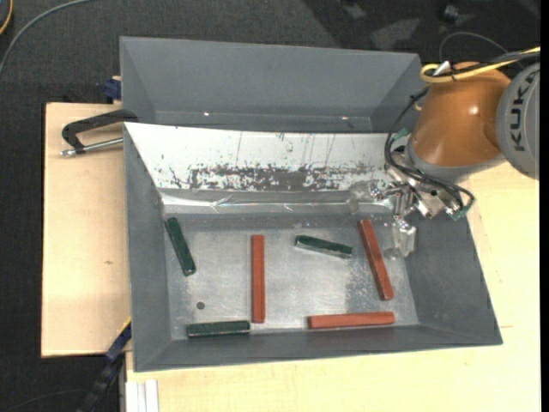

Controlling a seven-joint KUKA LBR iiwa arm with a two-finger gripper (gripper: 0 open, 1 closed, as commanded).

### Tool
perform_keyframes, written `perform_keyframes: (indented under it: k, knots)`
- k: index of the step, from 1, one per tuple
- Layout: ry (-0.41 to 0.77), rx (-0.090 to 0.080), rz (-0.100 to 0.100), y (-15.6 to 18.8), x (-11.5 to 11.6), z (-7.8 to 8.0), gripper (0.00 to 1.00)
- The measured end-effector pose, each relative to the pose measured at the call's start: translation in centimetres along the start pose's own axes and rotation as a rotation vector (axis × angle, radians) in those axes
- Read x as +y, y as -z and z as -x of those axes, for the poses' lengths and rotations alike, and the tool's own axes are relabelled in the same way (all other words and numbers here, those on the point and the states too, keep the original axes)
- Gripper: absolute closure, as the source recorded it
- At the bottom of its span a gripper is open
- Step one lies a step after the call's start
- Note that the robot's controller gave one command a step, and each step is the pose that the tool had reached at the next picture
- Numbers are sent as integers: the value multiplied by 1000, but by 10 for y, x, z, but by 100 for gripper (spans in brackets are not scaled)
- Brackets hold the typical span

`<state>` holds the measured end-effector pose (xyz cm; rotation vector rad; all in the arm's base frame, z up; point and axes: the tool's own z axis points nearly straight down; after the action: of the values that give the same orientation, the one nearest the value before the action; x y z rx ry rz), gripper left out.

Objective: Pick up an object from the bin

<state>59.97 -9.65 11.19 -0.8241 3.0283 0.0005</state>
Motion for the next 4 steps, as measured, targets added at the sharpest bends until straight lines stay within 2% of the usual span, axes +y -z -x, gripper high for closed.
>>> perform_keyframes:
  k: [1,2,3,4]
  knots:
    - [197,4,3,-42,1,-20,0]
    - [265,-6,-1,-41,50,34,0]
    - [86,0,3,-41,84,35,0]
    - [86,0,1,-41,82,35,100]
